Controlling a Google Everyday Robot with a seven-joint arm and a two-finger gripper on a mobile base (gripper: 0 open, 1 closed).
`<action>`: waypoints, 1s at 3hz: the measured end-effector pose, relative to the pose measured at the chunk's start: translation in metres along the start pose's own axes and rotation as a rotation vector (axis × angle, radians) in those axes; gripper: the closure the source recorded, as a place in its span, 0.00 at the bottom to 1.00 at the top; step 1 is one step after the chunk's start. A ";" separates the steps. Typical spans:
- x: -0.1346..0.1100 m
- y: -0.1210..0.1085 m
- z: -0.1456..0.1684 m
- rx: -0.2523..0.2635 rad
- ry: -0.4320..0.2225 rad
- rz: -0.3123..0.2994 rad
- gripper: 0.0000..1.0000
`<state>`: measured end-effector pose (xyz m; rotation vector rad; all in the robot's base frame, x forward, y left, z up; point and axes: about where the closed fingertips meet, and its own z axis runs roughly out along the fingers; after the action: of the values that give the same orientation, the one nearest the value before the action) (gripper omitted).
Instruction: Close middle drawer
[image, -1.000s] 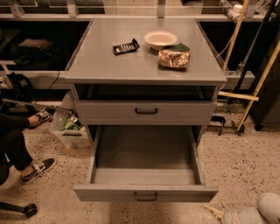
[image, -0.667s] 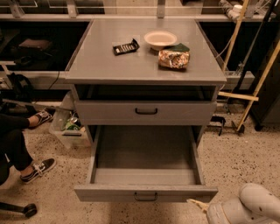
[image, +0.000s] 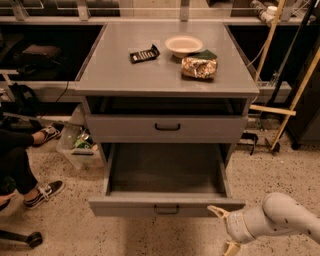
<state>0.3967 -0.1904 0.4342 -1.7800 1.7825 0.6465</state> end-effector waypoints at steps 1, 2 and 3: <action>0.001 -0.041 0.006 0.033 0.027 0.072 0.00; 0.010 -0.088 0.015 0.056 0.035 0.152 0.00; 0.010 -0.088 0.016 0.056 0.035 0.152 0.00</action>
Offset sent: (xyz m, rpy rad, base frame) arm 0.1760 -0.0021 -0.0348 -0.0322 0.1175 -0.2626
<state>0.4849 -0.1886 0.4192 -1.6401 1.9541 0.6214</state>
